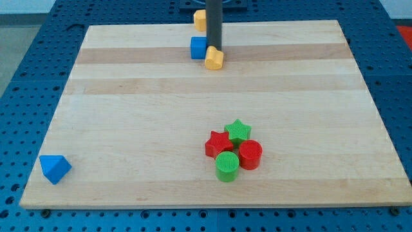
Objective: Move the yellow heart towards the red star
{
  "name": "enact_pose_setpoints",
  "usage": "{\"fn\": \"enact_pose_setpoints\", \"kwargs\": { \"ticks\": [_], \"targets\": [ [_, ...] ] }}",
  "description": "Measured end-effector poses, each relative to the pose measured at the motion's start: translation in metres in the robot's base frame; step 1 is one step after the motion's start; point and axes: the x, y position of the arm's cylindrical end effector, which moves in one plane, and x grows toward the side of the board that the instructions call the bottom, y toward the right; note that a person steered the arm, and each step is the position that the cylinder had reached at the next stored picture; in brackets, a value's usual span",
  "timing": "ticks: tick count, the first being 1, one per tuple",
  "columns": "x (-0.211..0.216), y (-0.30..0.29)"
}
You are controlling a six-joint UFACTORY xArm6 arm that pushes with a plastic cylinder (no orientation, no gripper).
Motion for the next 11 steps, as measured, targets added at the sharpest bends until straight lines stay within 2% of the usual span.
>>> {"fn": "enact_pose_setpoints", "kwargs": {
  "ticks": [1,3,4,6,7,8,9,11],
  "targets": [
    [0.006,-0.006],
    [-0.008,0.028],
    [-0.001,0.038],
    [0.042,-0.009],
    [0.047,-0.02],
    [0.047,-0.02],
    [0.065,-0.02],
    [0.123,-0.022]
  ]
}}
